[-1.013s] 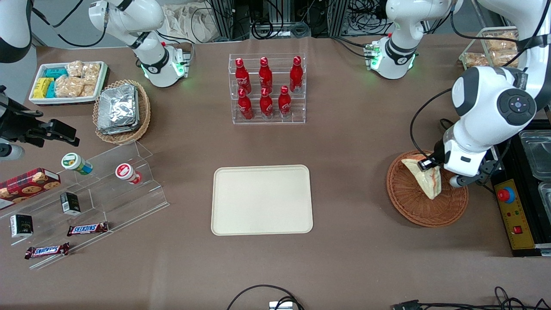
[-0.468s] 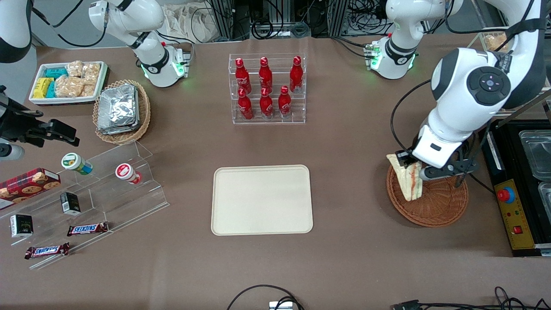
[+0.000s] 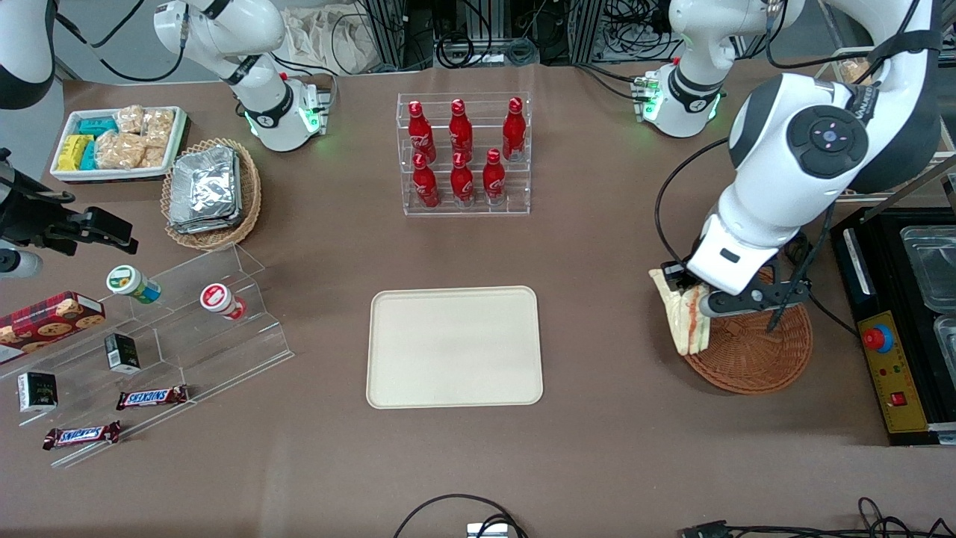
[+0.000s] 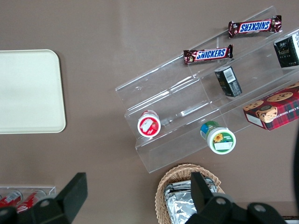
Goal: Place sandwich from basket to tray
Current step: 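Lift the sandwich up out of the basket with the left gripper, then carry the held sandwich over the cream tray and lower it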
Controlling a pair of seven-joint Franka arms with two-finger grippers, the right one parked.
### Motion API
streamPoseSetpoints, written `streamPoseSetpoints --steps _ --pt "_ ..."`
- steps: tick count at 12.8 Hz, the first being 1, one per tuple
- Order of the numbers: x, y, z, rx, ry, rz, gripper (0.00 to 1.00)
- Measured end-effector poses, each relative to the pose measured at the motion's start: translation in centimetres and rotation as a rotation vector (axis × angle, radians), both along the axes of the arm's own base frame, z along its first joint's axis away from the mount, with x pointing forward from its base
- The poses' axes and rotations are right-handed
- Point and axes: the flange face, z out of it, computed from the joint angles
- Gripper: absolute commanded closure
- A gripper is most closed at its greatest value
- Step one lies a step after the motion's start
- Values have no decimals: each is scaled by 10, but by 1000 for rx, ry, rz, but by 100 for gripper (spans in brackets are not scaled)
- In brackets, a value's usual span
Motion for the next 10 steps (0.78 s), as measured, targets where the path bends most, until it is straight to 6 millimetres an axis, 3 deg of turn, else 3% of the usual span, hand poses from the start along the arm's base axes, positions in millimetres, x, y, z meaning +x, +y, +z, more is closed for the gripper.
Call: streamPoseSetpoints --steps 5,10 --pt "17 -53 -10 -15 3 -41 85" --pt "18 -133 -52 25 8 -167 85"
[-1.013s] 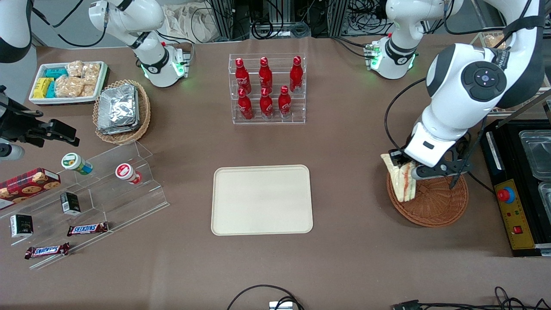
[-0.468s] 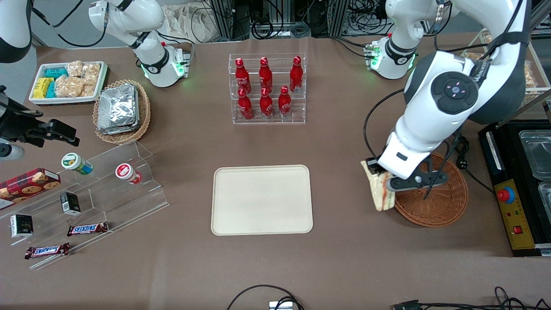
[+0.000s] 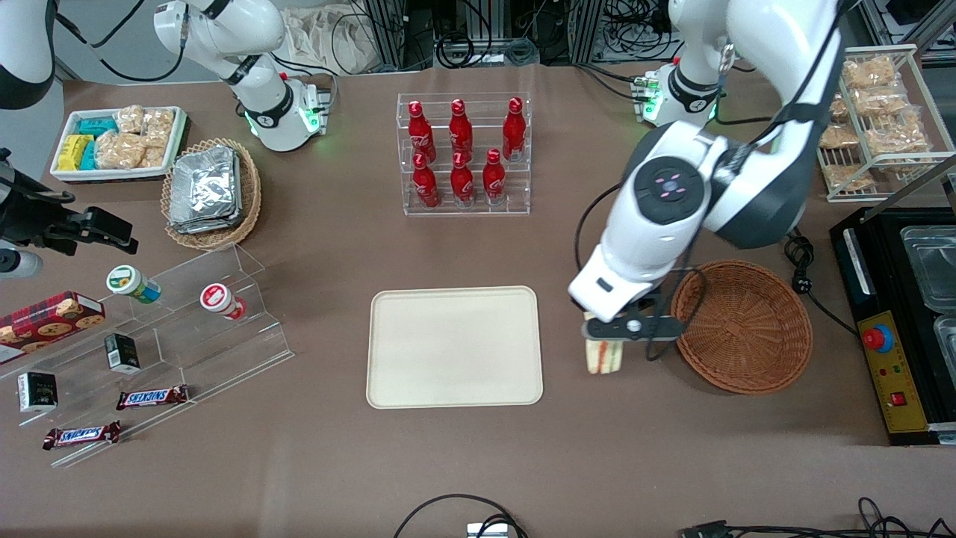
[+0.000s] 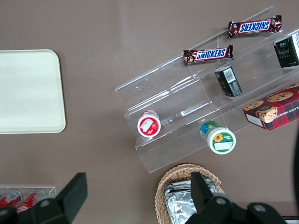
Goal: Place sandwich from basket to tray
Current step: 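Carry the held sandwich over the cream tray and lower it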
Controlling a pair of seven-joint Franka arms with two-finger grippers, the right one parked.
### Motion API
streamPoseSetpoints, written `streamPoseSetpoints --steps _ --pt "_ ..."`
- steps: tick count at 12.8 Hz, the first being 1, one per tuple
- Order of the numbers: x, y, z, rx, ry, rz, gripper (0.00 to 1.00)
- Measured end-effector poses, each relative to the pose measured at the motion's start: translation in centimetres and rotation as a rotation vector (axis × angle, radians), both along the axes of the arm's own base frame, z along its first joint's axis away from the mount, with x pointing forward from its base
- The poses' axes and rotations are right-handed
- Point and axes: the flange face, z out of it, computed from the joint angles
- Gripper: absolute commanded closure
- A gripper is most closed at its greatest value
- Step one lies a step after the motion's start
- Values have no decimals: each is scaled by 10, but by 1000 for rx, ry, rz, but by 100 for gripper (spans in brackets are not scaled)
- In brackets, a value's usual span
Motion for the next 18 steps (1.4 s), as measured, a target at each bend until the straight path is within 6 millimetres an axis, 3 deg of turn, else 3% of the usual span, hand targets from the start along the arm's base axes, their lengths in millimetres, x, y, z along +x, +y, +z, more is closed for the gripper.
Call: streamPoseSetpoints --steps 3,7,12,18 --pt "2 -42 -36 17 8 -35 83" --pt "-2 -88 -99 24 -9 -21 83" --pt "-5 -111 -162 -15 8 -42 83" --pt "-16 -131 -206 -25 26 -40 83"
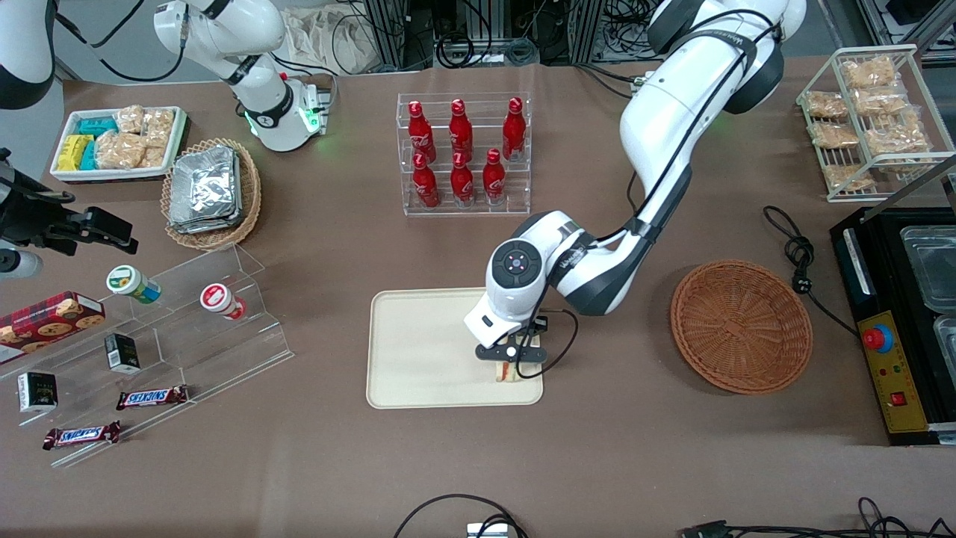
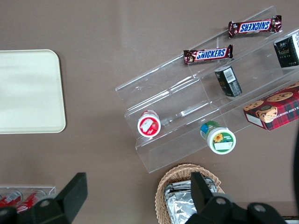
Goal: Place sandwich from basket to tray
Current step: 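Carry the held sandwich over the cream tray and lower it, then open the left gripper to release the sandwich onto the tray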
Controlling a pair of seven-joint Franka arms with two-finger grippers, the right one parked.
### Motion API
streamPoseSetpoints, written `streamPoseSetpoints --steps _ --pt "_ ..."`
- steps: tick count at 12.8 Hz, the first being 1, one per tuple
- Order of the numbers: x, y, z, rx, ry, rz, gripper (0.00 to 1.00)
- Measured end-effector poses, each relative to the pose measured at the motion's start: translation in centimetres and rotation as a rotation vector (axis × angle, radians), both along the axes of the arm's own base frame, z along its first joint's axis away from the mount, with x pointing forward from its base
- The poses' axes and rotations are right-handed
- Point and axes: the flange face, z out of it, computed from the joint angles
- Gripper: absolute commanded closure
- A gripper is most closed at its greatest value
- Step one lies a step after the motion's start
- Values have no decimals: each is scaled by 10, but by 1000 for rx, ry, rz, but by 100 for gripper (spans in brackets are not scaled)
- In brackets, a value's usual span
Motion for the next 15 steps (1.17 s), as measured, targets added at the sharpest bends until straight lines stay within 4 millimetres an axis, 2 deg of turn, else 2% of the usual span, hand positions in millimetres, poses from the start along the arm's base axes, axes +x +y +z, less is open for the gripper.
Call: streamPoseSetpoints --steps 3,4,5,6,7,8,15 --pt "-7 -10 -21 3 -1 -10 80" --pt "-10 -12 -25 6 -1 -12 75" --pt "-10 -14 -28 7 -1 -13 64" --pt "-10 -14 -28 8 -3 -13 48" --pt "-10 -14 -27 7 -4 -13 12" --pt "-9 -14 -27 6 -5 -9 0" --pt "-3 -16 -21 -37 -42 67 0"
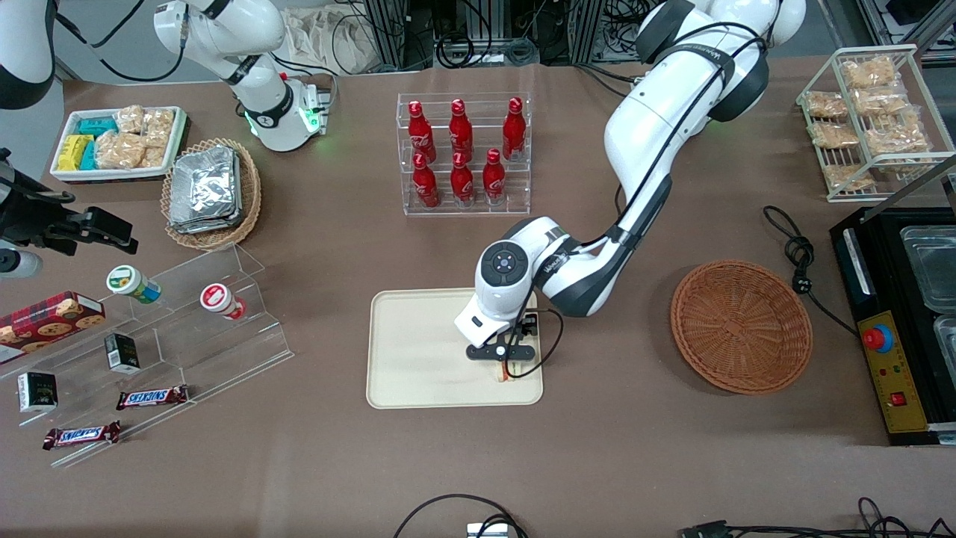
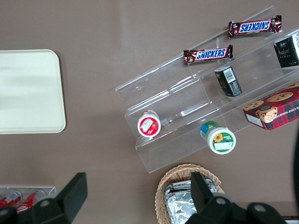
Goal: Place sandwich from basket to tray
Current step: 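Open the left gripper to release the sandwich onto the tray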
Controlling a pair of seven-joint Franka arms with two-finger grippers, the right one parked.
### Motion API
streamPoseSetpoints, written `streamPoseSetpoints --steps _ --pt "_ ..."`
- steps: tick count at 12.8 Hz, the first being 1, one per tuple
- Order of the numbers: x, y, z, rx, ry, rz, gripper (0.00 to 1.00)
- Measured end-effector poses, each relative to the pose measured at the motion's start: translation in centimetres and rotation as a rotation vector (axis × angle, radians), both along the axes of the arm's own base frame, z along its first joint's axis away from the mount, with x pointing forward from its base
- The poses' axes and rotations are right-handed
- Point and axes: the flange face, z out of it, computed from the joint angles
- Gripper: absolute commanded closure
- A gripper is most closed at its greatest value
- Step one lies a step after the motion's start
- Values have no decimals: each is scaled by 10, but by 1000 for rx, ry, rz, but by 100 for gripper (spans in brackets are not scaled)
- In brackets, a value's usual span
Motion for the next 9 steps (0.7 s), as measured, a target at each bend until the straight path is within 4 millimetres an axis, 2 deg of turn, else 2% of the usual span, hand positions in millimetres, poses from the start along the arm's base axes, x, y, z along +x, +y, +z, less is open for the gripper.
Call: streamPoseSetpoints --steps 3,7,9 --pt "12 7 21 -9 -23 30 0" --pt "47 56 78 9 -43 115 0" --pt "54 76 111 27 -45 162 0"
